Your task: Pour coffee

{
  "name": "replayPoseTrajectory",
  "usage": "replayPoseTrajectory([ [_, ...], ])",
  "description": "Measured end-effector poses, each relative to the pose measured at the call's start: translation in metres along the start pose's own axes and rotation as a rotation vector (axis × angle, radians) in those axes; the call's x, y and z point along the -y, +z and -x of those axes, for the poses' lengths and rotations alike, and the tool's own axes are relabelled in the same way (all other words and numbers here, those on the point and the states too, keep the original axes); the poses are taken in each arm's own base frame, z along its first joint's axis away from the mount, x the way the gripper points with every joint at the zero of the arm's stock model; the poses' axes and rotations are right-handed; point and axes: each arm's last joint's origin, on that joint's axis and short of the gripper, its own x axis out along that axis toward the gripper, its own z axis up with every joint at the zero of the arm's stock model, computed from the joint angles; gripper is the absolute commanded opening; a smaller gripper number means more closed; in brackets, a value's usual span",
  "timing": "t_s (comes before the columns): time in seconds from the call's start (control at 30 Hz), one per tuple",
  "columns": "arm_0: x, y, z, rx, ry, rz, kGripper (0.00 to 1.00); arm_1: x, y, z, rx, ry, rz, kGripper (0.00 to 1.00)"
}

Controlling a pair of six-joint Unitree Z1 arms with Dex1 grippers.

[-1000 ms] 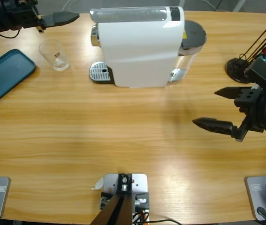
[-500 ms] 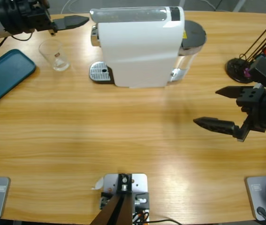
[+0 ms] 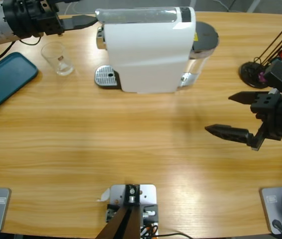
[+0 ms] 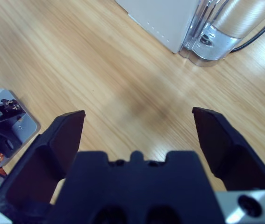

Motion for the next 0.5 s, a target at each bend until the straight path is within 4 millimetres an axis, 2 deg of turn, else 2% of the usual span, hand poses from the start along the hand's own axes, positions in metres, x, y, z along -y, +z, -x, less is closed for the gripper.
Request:
replayPoseTrajectory([
  [0.5, -0.0058, -0.0008, -0.0028, 0.019, 0.014, 0.026, 0.000, 0.0000, 0.0000, 0.0000, 0.000, 0.000, 0.000, 1.000],
])
